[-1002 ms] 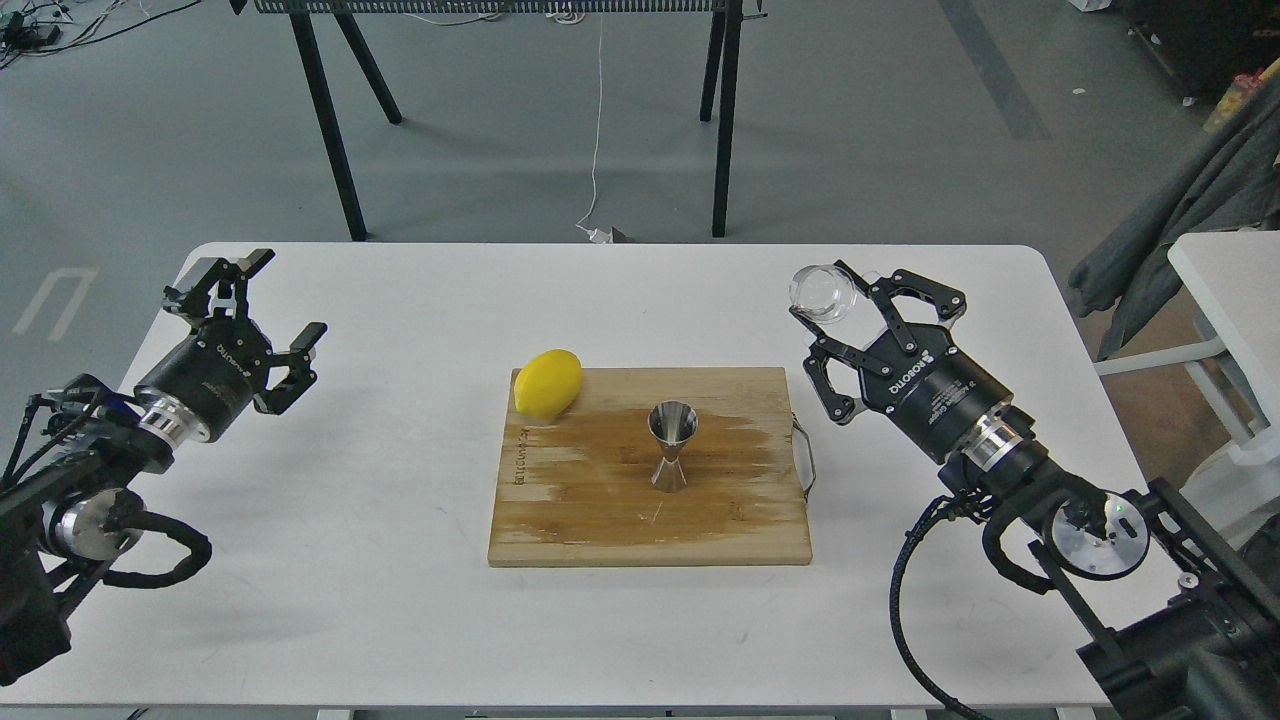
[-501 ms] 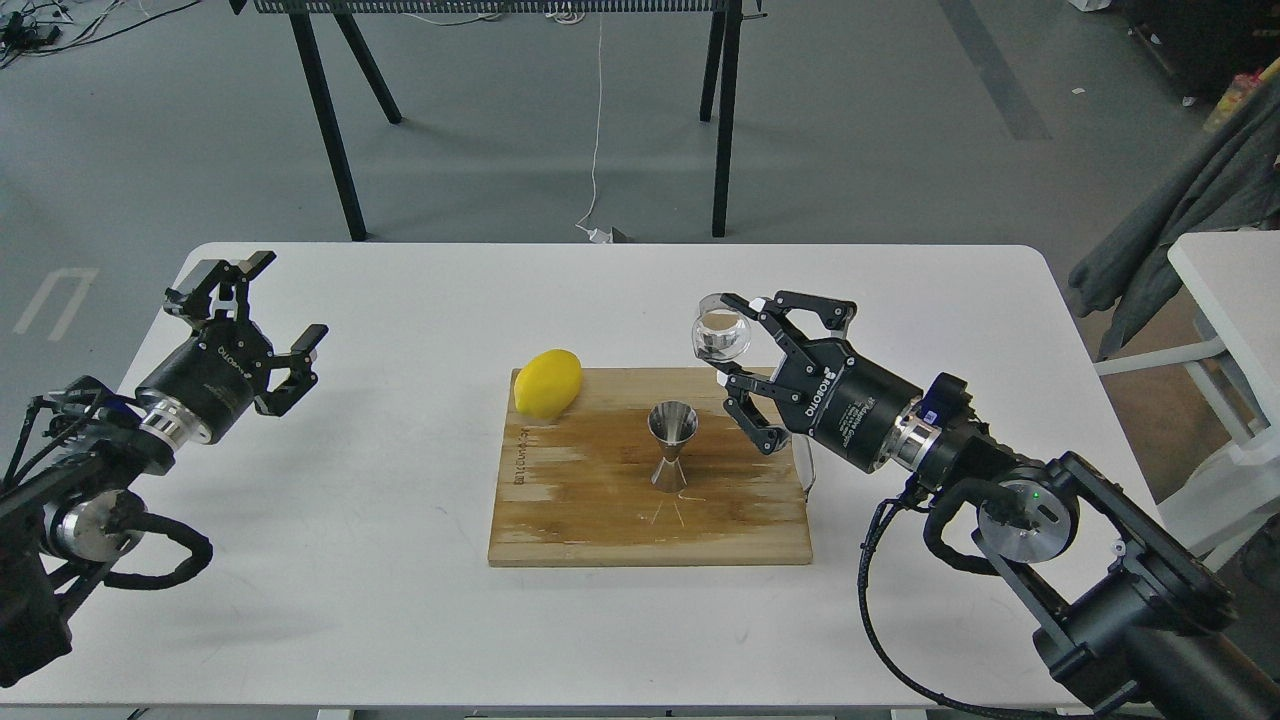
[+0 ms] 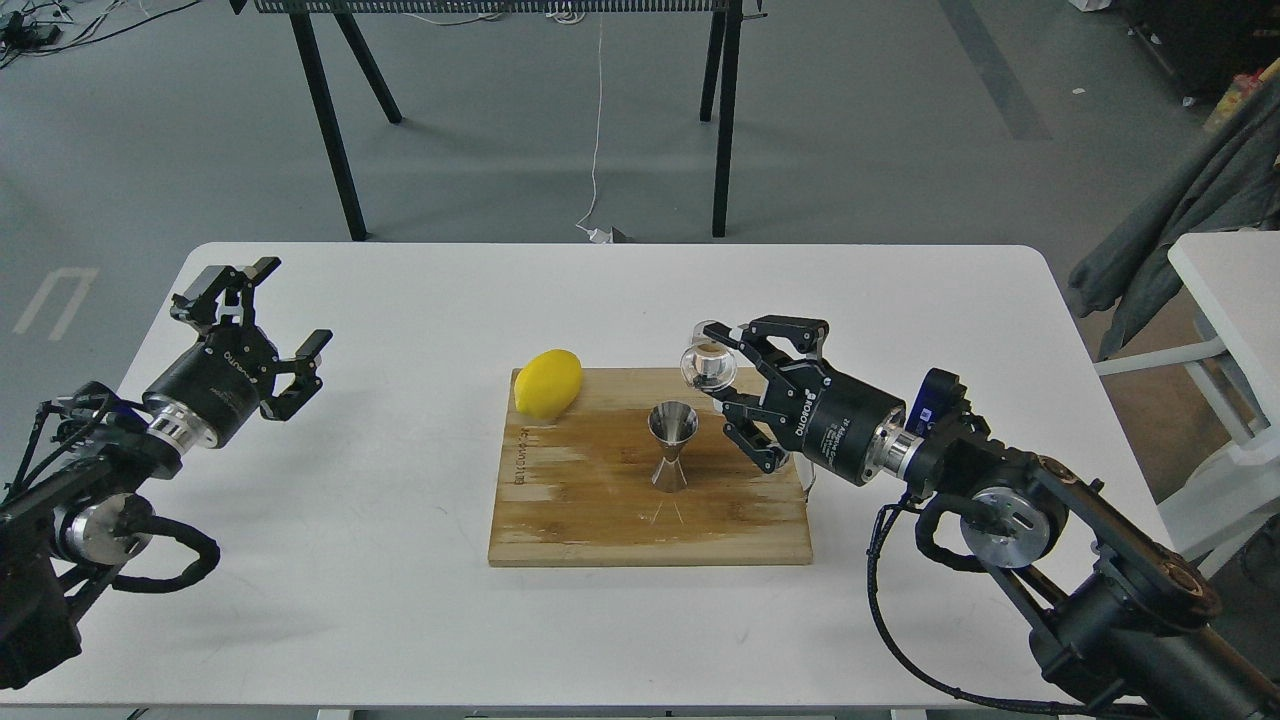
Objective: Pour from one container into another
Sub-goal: 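Lift the glass with the right gripper over the jigger, then tilt the glass with the right gripper to pour into the jigger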
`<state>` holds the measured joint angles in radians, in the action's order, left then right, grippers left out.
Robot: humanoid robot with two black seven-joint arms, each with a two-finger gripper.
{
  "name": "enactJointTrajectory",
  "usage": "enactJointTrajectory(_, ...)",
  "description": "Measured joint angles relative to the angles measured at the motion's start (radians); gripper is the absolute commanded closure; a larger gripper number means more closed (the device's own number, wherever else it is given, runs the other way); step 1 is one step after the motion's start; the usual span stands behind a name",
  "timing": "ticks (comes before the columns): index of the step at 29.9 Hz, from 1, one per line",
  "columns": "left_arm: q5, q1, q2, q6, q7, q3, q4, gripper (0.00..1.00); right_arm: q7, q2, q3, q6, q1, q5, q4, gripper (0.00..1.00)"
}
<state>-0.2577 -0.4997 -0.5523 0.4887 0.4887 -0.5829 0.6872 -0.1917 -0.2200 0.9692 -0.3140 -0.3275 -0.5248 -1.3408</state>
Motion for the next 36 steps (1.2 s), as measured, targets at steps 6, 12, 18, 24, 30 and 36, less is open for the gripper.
enactJointTrajectory(6,0.000,0.000,0.000,0.000,0.000,0.000,0.000,0.01,0.000,0.000,-0.011,0.019,-0.015,-0.065,0.000,0.60)
enactJointTrajectory(12,0.000,0.000,0.000,0.000,0.000,-0.001,0.000,0.01,0.001,0.000,-0.051,0.034,-0.037,-0.089,0.000,0.60)
enactJointTrajectory(18,0.000,0.000,-0.001,0.000,0.000,-0.002,0.000,0.01,0.001,-0.001,-0.069,0.041,-0.051,-0.138,0.000,0.60)
enactJointTrajectory(24,0.000,0.001,-0.001,0.000,0.000,-0.002,0.000,0.01,0.001,-0.002,-0.088,0.043,-0.068,-0.155,0.000,0.60)
enactJointTrajectory(30,0.000,0.001,-0.001,0.000,0.000,-0.002,0.000,0.01,0.001,-0.002,-0.097,0.058,-0.077,-0.215,0.000,0.60)
enactJointTrajectory(36,0.000,0.001,-0.001,0.000,0.000,-0.002,0.000,0.01,0.001,-0.003,-0.128,0.069,-0.100,-0.228,0.000,0.60)
